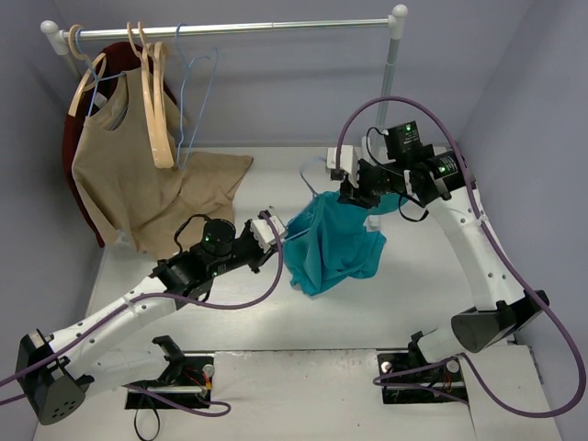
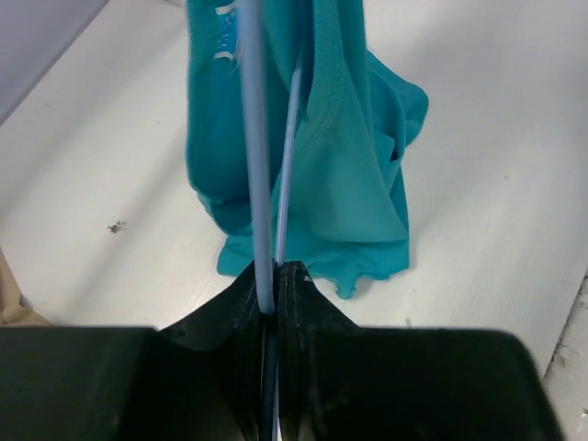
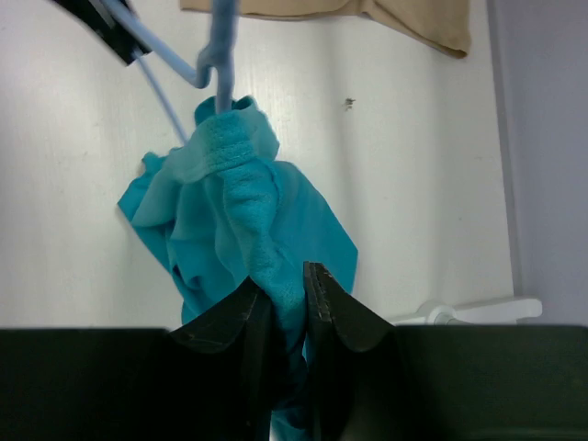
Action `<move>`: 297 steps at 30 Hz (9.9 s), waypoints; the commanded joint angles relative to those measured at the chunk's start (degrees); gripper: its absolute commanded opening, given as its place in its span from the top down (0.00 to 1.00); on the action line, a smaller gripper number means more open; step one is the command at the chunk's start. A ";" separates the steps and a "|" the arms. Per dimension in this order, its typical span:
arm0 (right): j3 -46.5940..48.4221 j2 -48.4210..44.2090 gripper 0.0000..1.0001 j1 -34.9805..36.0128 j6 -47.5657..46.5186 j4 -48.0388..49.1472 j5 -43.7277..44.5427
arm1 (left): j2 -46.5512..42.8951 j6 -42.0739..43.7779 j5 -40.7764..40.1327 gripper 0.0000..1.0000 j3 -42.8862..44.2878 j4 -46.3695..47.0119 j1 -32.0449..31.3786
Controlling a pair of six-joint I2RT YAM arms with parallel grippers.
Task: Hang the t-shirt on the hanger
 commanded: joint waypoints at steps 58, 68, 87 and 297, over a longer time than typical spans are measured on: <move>-16.72 -16.90 1.00 -4.96 4.82 16.66 4.68 | 8.42 -61.07 -23.80 0.32 -10.09 35.63 2.61; -17.25 -17.51 1.00 -4.96 5.35 17.01 3.97 | 14.39 -57.47 -20.89 0.33 -7.10 38.71 1.38; -16.98 -17.69 1.00 -5.05 5.96 17.19 3.36 | 20.38 -54.40 -20.36 0.71 -3.41 40.64 0.67; -37.11 -22.96 1.00 -8.92 23.01 59.55 -6.92 | 24.86 -18.89 -19.22 1.00 56.52 -24.75 4.98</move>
